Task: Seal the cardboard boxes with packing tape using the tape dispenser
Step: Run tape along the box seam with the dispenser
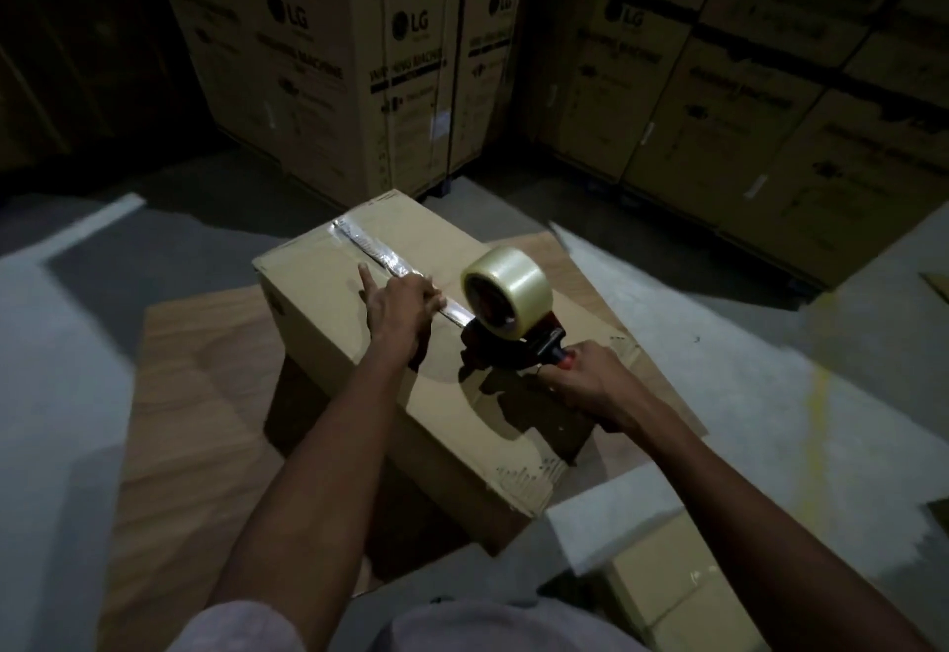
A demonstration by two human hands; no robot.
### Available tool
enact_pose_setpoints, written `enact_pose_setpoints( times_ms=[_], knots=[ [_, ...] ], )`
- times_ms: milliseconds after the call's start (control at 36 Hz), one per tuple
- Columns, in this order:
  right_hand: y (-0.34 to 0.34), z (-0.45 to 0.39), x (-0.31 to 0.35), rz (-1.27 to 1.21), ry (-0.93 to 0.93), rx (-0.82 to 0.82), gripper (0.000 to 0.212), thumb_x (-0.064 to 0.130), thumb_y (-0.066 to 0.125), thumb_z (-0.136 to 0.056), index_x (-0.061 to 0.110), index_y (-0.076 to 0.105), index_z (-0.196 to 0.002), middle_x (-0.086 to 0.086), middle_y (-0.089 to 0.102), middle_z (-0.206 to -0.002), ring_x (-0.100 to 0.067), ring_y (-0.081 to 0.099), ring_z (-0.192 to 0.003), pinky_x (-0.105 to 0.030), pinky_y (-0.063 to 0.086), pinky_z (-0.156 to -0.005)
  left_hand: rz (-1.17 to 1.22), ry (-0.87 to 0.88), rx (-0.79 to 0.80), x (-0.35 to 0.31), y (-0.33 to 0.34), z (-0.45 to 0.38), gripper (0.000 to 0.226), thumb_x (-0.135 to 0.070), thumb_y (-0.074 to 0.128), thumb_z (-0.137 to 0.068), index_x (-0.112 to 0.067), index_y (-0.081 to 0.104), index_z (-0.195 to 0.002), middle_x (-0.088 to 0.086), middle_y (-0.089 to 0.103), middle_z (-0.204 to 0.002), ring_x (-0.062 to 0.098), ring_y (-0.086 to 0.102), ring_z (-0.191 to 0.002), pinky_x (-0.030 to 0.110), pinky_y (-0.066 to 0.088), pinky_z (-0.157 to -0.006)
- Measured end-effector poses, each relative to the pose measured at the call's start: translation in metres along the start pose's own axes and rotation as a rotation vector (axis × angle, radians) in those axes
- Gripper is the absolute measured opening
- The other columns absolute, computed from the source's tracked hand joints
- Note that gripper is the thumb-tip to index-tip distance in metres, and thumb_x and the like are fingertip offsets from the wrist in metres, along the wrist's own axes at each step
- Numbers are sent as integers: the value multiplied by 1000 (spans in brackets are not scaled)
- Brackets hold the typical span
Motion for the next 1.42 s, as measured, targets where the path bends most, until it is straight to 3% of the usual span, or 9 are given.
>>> enact_pose_setpoints(
  times_ms=[333, 528, 667, 806, 889, 1000, 1139, 1306, 1417],
  knots=[
    [3, 10, -28, -167, 12, 59, 48, 57, 75, -71, 10, 65, -81, 2, 57, -55, -16, 48, -45, -30, 38, -42, 68, 58, -1, -5, 7, 1, 21, -34, 60, -100, -20, 75, -105, 4, 72, -107, 24, 67, -107, 51, 7, -124],
    [6, 9, -30, -216, -19, 67, 50, 59, 76, -73, 11, 64, -81, 0, 57, -58, -20, 48, -47, -33, 39, -46, 253, -45, 19, -18, 13, 12, 22, -36, 71, -92, -18, 77, -82, 10, 74, -87, 26, 68, -98, 38, 5, -121],
    [5, 9, -26, -239, -48, 75, 51, 61, 73, -68, 13, 63, -80, -4, 58, -61, -22, 49, -50, -35, 39, -48, 226, -68, 19, -29, 16, 25, 22, -35, 67, -95, -16, 79, -94, 14, 73, -99, 34, 65, -102, 41, 23, -120],
    [4, 9, -23, -235, -67, 68, 36, 51, 74, -76, 19, 59, -70, 0, 53, -56, -16, 48, -45, -31, 38, -45, 260, -102, 52, -38, 13, 28, 16, -25, 67, -94, -13, 79, -95, 14, 73, -104, 37, 62, -107, 42, 48, -98],
    [5, 7, -23, -202, -79, 77, 34, 46, 73, -84, 18, 59, -71, -1, 53, -57, -17, 48, -46, -31, 39, -47, 256, -114, 52, -33, 15, 29, 17, -28, 67, -95, -17, 78, -103, 13, 74, -106, 35, 63, -108, 40, 43, -102],
    [3, 5, -23, -140, -110, 95, 37, 51, 71, -87, 16, 65, -78, -4, 60, -65, -18, 52, -53, -33, 41, -52, 213, -105, 29, -28, 19, 29, 22, -32, 67, -96, -22, 76, -114, 7, 74, -113, 29, 63, -114, 46, 20, -121],
    [-5, 7, -20, -85, -145, 78, 52, 58, 68, -84, 6, 67, -81, -19, 68, -75, -25, 56, -61, -40, 42, -59, 174, -106, 9, -31, 17, 28, 19, -34, 65, -97, -27, 76, -111, 4, 74, -114, 28, 64, -113, 49, 6, -121],
    [-10, 15, -23, -95, -185, 94, 46, 65, 64, -75, 19, 60, -71, 4, 53, -53, -17, 51, -47, -31, 41, -47, 118, -98, 25, -36, 13, 32, 18, -35, 63, -98, -24, 75, -103, 5, 74, -108, 29, 64, -110, 54, 4, -121],
    [-6, 14, -42, -216, -170, 132, 37, 49, 70, -85, 21, 52, -69, 7, 44, -48, -15, 43, -39, -25, 34, -42, 139, -103, -22, -41, 12, 37, 21, -36, 63, -98, -24, 76, -110, 4, 75, -110, 26, 64, -115, 48, 1, -122]
  ],
)
Point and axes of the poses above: each hand's wrist, its own z-axis away from the middle knuckle, its own y-axis out of the palm, x = y × z, the point moved 6 cm from there along -z, towards the middle knuckle
